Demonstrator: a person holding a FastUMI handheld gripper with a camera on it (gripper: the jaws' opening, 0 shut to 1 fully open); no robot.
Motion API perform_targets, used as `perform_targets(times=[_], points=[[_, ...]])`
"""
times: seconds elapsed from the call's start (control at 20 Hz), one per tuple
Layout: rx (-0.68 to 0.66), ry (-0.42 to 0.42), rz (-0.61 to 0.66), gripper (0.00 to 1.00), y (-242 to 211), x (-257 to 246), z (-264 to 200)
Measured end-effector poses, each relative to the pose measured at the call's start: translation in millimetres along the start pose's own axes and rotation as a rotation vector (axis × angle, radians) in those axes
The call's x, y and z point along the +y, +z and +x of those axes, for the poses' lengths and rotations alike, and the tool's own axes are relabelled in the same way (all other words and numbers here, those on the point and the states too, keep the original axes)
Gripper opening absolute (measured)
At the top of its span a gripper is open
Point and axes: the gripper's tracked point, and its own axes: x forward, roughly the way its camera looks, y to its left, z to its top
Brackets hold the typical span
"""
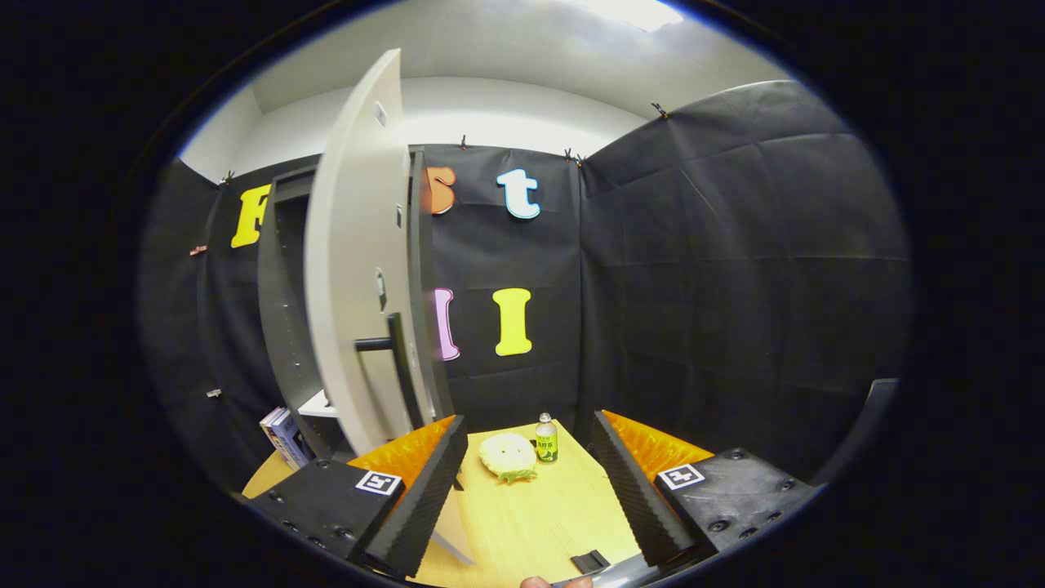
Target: Open the shoe cabinet door, grab the shoes and put them into the shoe cabinet, then close the shoe cabinet door.
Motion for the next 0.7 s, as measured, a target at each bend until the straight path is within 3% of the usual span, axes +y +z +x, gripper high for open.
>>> perform_targets(times=[0.25, 0.7], points=[[-0.001, 0.034, -0.002, 0.98, 4.3, 20.8, 35.4], [0.012, 0.064, 0.034, 0.98, -4.8, 54.1, 24.0]])
